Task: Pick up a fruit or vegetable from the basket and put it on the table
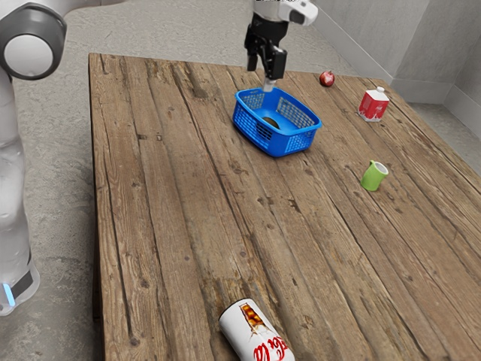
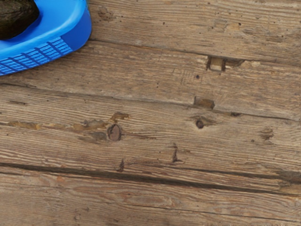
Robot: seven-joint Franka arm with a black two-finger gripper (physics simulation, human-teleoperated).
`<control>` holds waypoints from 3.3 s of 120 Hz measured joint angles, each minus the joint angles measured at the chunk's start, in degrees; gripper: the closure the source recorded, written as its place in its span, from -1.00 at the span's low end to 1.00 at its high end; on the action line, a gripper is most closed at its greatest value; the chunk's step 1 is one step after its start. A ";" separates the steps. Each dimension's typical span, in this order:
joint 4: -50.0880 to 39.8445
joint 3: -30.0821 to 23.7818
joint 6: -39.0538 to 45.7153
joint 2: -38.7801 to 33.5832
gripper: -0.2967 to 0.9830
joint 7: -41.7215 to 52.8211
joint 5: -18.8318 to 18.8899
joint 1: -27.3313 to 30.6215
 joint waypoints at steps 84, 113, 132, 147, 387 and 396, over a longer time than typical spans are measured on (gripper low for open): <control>17.43 -0.78 -3.44 10.57 -0.54 -34.92 -0.20 -0.91; 17.30 -0.68 -1.17 15.09 -0.54 -55.84 -1.25 1.55; 17.26 -0.74 2.00 17.48 -0.54 -65.52 -1.51 1.51; 17.31 -0.77 4.07 19.19 -0.54 -71.56 -1.47 1.52; 35.32 -1.28 13.01 45.34 -0.54 -93.10 -1.66 18.32; 35.24 -1.18 13.14 45.96 -0.54 -93.20 -1.67 18.34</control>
